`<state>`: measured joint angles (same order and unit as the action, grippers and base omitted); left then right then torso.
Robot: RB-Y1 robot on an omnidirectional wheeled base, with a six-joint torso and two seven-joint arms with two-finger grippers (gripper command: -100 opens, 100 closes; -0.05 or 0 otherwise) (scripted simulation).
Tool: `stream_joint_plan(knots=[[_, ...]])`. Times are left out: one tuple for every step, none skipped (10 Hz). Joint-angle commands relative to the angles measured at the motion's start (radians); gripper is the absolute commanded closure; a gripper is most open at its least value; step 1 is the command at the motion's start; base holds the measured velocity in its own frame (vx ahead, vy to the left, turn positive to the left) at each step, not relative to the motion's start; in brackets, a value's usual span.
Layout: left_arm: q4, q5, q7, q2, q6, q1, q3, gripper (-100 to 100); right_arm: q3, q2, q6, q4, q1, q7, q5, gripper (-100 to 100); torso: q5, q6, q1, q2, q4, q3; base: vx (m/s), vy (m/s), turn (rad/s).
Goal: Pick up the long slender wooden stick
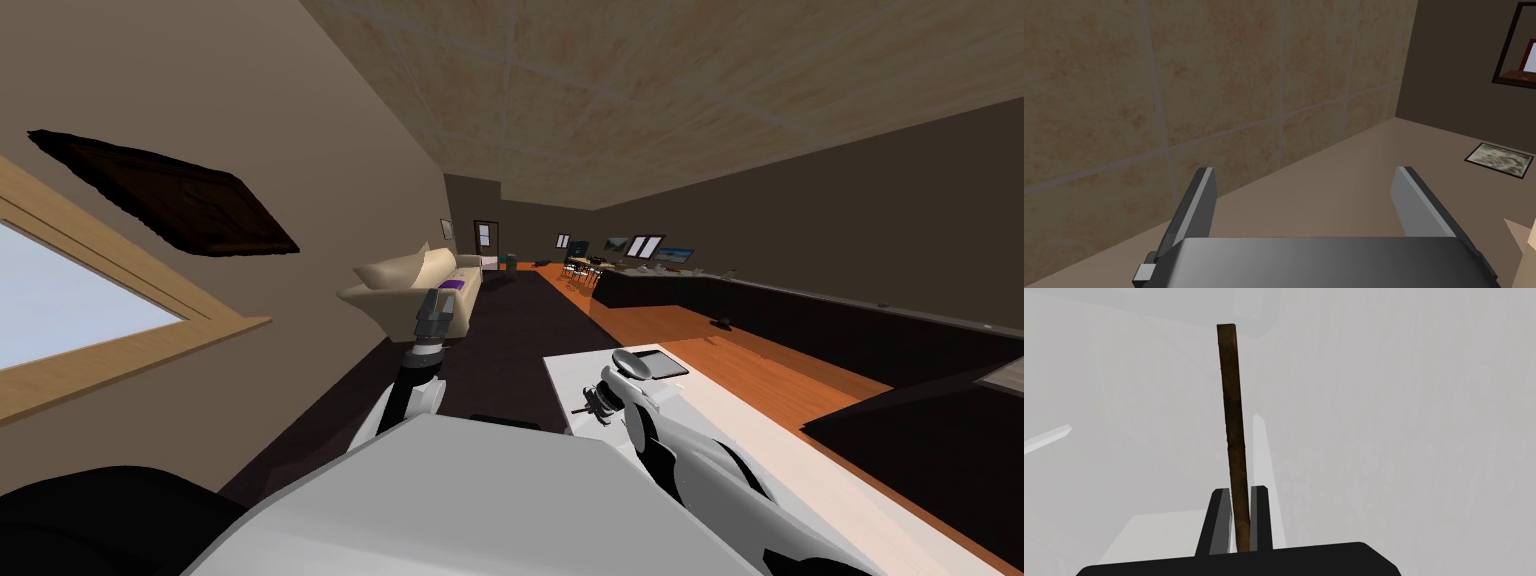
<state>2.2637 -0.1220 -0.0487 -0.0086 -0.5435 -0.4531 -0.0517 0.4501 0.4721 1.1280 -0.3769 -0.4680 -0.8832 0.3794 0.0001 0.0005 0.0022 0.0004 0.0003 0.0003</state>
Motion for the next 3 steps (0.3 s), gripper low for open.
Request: stream_joint_plan(knots=[[0.0, 0.0, 0.0, 0.0, 0.0, 0.0, 0.0, 0, 0.009, 0.033, 0.025, 0.013, -0.02, -0.021, 0.003, 100, 0.0, 0.0, 0.0, 0.0, 0.0, 0.0, -0.011, 0.054, -0.018], [0.0, 0.0, 0.0, 0.0, 0.0, 0.0, 0.0, 0, 0.005, 0.02, 0.011, 0.012, -0.014, -0.011, 0.002, 100, 0.001, 0.0, 0.001, 0.0, 0.0, 0.0, -0.003, 0.029, -0.014], [0.0, 0.0, 0.0, 0.0, 0.0, 0.0, 0.0, 0, 0.006, 0.023, 0.015, 0.012, -0.017, -0.014, 0.002, 0, 0.0, 0.0, 0.0, 0.0, 0.0, 0.0, 0.0, 0.0, 0.0]])
